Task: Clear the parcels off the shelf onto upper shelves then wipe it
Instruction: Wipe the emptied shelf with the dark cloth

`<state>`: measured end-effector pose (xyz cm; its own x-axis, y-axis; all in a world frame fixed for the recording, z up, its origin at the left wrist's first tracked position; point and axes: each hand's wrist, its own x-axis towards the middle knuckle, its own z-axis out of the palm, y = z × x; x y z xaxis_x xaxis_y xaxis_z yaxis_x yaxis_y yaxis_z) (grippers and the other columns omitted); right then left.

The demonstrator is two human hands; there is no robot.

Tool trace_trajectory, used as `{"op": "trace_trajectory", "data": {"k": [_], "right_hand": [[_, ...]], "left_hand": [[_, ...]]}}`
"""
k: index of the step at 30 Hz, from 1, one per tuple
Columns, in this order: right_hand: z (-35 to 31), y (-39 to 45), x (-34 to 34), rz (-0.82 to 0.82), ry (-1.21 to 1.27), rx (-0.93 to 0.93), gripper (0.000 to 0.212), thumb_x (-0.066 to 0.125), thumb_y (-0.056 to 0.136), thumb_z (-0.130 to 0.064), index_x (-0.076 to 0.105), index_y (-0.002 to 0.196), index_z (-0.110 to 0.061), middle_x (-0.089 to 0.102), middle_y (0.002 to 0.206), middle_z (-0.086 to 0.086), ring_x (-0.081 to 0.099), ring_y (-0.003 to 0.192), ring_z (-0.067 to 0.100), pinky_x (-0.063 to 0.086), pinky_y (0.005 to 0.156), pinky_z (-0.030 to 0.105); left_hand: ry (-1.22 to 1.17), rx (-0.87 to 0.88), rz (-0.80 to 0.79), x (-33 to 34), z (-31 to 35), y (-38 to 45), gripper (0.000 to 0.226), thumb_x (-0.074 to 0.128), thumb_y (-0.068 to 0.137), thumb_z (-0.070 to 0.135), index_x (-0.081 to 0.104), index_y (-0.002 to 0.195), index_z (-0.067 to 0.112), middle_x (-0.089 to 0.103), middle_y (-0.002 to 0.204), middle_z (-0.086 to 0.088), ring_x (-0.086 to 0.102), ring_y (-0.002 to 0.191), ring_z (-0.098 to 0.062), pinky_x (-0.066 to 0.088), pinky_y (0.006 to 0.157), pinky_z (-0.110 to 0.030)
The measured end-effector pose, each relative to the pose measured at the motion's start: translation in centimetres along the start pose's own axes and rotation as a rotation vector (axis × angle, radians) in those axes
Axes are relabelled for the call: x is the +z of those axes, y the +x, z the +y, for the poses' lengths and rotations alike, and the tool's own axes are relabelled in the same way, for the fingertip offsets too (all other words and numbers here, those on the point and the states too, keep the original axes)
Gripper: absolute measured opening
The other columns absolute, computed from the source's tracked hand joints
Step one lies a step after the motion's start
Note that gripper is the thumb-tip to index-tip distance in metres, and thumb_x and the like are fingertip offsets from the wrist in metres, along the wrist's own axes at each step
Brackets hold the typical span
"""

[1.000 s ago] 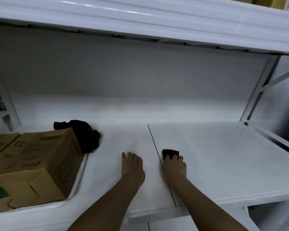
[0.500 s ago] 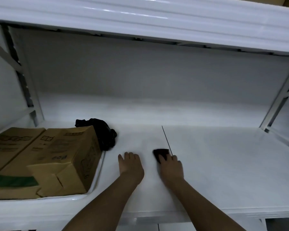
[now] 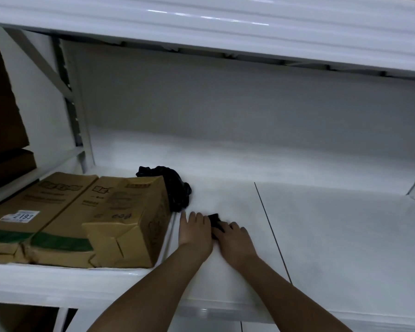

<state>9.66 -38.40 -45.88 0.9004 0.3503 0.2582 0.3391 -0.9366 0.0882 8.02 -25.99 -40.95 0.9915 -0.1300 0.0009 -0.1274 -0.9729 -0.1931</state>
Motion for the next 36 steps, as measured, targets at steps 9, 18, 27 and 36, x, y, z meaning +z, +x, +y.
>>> {"op": "trace_trajectory", "data": {"k": [9, 18, 27, 36], "right_hand": [[-2.7, 2.0, 0.8, 0.028, 0.078, 0.165, 0.055, 0.085, 0.045, -0.007, 0.076, 0.098, -0.018, 0.068, 0.077, 0.01, 0.06, 0.061, 0.028, 0.045, 0.05, 0.029], [-3.5, 3.3, -0.8, -0.005, 0.069, -0.098, 0.052, 0.079, 0.064, -0.015, 0.07, 0.114, -0.027, 0.069, 0.101, 0.005, 0.063, 0.078, 0.024, 0.047, 0.057, 0.028], [-6.0, 4.0, 0.9, 0.061, 0.073, -0.047, 0.054, 0.088, 0.044, -0.013, 0.076, 0.095, -0.026, 0.072, 0.088, 0.003, 0.063, 0.064, 0.025, 0.047, 0.052, 0.03], [-2.8, 1.8, 0.1, 0.053, 0.221, -0.275, 0.043, 0.039, 0.069, -0.024, 0.069, 0.1, -0.025, 0.068, 0.096, -0.004, 0.062, 0.072, 0.021, 0.048, 0.057, 0.027]], "left_hand": [[0.601, 0.13, -0.13, -0.8, -3.5, -1.3, 0.048, 0.038, 0.101, 0.032, 0.038, 0.142, 0.009, 0.039, 0.146, -0.012, 0.018, 0.143, -0.035, -0.012, 0.113, -0.057], [0.93, 0.19, -0.22, -0.3, -4.7, -1.0, 0.064, 0.04, 0.098, 0.046, 0.021, 0.151, 0.015, 0.013, 0.158, -0.014, 0.001, 0.145, -0.036, -0.012, 0.11, -0.06], [0.87, 0.204, -0.278, 0.1, -5.2, -1.3, 0.068, 0.038, 0.099, 0.044, 0.011, 0.152, 0.011, 0.007, 0.159, -0.013, 0.0, 0.146, -0.033, -0.004, 0.114, -0.053], [0.861, 0.227, -0.299, 0.5, -5.2, -0.5, 0.071, 0.043, 0.097, 0.047, 0.013, 0.152, 0.013, 0.013, 0.158, -0.015, 0.005, 0.146, -0.035, 0.002, 0.114, -0.056]]}}
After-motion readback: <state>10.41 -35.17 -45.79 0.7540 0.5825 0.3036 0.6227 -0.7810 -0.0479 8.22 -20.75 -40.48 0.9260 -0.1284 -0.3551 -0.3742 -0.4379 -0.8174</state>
